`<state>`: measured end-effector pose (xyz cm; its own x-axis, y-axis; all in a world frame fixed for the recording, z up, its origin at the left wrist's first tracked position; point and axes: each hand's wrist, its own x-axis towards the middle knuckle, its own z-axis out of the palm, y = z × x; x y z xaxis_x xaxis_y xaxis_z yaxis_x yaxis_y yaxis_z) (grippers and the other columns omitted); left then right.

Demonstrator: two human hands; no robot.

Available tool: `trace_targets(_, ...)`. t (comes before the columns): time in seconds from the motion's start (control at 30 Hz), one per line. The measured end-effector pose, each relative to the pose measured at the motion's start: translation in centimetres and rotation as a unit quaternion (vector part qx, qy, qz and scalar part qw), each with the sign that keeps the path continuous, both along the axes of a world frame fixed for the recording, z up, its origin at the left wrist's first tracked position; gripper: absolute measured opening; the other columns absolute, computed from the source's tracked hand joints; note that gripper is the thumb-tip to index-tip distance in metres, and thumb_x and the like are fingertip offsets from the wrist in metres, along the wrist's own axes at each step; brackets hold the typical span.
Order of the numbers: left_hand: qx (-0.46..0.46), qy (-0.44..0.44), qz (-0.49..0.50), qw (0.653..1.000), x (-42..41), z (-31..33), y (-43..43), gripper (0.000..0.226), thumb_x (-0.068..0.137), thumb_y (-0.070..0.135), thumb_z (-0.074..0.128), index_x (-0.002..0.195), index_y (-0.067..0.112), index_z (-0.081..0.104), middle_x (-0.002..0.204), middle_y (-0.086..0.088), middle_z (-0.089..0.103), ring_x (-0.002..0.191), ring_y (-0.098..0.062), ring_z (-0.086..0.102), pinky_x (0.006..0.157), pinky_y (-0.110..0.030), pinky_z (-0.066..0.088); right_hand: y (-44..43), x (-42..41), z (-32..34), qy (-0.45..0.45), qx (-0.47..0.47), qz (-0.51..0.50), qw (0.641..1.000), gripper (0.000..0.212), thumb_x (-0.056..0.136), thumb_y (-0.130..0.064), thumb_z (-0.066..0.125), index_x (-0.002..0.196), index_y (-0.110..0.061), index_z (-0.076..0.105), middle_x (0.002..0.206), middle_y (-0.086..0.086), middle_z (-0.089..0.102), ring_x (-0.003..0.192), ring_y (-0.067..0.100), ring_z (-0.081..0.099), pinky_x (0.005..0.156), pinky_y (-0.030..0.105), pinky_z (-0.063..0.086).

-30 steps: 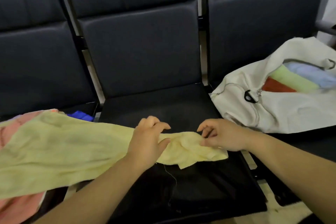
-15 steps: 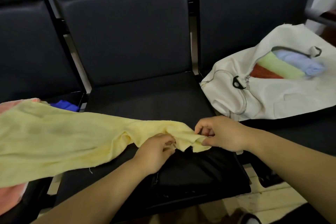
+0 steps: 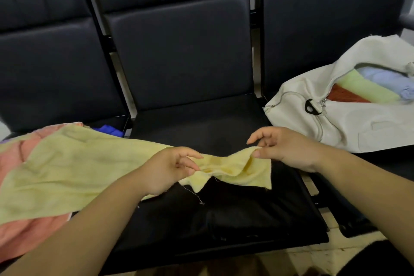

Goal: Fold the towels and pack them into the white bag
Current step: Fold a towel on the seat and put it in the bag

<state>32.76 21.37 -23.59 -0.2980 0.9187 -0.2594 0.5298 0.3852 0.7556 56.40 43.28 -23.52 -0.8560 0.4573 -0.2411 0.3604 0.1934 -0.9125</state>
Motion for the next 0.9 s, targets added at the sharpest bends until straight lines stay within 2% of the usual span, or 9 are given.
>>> trace_targets(0.17,-0.025,-0.183,0.033,0.982,-1.1,1.7,-1.8,0.044,0.101,0.001,0.053,0.134,0.030,0.057,0.095,-0.004,0.076,0.066,-0.005,0.055,0.059,-0.018,0.044,-1.1,-2.1,1.0,0.048,-0.193,-0.012,0.980,0.031,0.093,-0.008,0.068,0.122,-0.013,0.061,0.099,0.010,0.071,0.091,0.024,0.070,0.078,0.036,0.058)
trace_targets(0.3,0.004,-0.316,0.092,0.944,-1.6,1.1,-2.5,0.044,0.102,0.003,0.053,0.137,0.029,0.057,0.073,-0.008,0.058,0.058,-0.010,0.048,0.054,-0.021,0.043,-2.1,-3.1,1.1,0.047,-0.196,-0.020,0.979,0.026,0.094,-0.004,0.066,0.119,-0.009,0.063,0.095,0.010,0.071,0.087,0.022,0.070,0.078,0.033,0.058)
trace_targets(0.37,-0.010,-0.287,0.080,0.954,-1.2,0.7,-2.6,0.037,0.104,0.014,0.054,0.135,0.033,0.059,0.076,-0.004,0.061,0.063,-0.012,0.057,0.059,-0.025,0.051,-2.4,-3.4,0.9,0.035,-0.172,-0.038,0.984,0.023,0.093,-0.005,0.068,0.116,-0.008,0.065,0.096,0.010,0.071,0.089,0.023,0.069,0.082,0.036,0.057)
trace_targets(0.47,-0.034,-0.137,-0.008,0.990,-0.4,-0.1,-2.6,0.033,0.100,0.036,0.061,0.132,0.039,0.061,0.112,0.011,0.074,0.102,-0.010,0.070,0.093,-0.033,0.057,-2.6,-3.8,0.2,-0.007,-0.116,-0.043,0.992,0.021,0.090,-0.008,0.073,0.111,-0.011,0.070,0.094,0.007,0.070,0.087,0.021,0.067,0.084,0.037,0.055)
trace_targets(0.53,-0.042,-0.096,-0.052,0.993,0.2,-0.2,-2.8,0.043,0.091,0.037,0.072,0.133,0.038,0.061,0.089,0.021,0.073,0.084,0.001,0.068,0.084,-0.022,0.051,-2.7,-3.8,-0.4,-0.038,-0.058,-0.023,0.997,0.019,0.088,-0.012,0.077,0.106,-0.017,0.073,0.087,0.002,0.067,0.082,0.016,0.064,0.080,0.032,0.052)
trace_targets(0.6,-0.052,-0.066,-0.070,0.994,0.4,-0.7,-3.0,0.046,0.085,0.031,0.081,0.127,0.041,0.063,0.057,0.014,0.048,0.054,-0.006,0.045,0.070,-0.026,0.040,-2.8,-3.6,-1.1,-0.060,-0.035,-0.007,0.998,0.019,0.087,-0.015,0.078,0.104,-0.020,0.074,0.077,-0.004,0.063,0.075,0.011,0.060,0.076,0.027,0.049)
trace_targets(0.67,-0.050,-0.019,-0.065,0.996,0.3,-1.2,-3.2,0.036,0.086,0.025,0.079,0.115,0.043,0.068,0.059,0.007,0.040,0.057,-0.013,0.037,0.068,-0.031,0.038,-2.8,-3.3,-1.5,-0.067,-0.027,0.008,0.997,0.019,0.088,-0.017,0.078,0.105,-0.022,0.073,0.070,-0.007,0.059,0.069,0.006,0.056,0.073,0.024,0.045)
trace_targets(0.8,-0.016,0.019,-0.038,0.999,-0.1,-0.6,-3.4,0.028,0.093,0.018,0.072,0.110,0.039,0.073,0.092,0.013,0.066,0.075,0.002,0.060,0.076,-0.015,0.046,-2.6,-3.2,-1.3,-0.036,-0.049,0.042,0.997,0.025,0.090,-0.012,0.075,0.112,-0.022,0.070,0.077,-0.005,0.064,0.072,0.003,0.060,0.073,0.018,0.047)
trace_targets(0.9,-0.040,-0.031,-0.050,0.997,-0.3,0.3,-3.5,0.040,0.090,0.011,0.073,0.118,0.039,0.067,0.099,0.003,0.075,0.085,-0.007,0.070,0.081,-0.026,0.055,-2.4,-3.1,-0.6,-0.010,-0.087,0.067,0.994,0.029,0.089,-0.007,0.075,0.115,-0.019,0.070,0.090,0.002,0.072,0.083,0.010,0.068,0.080,0.021,0.052)
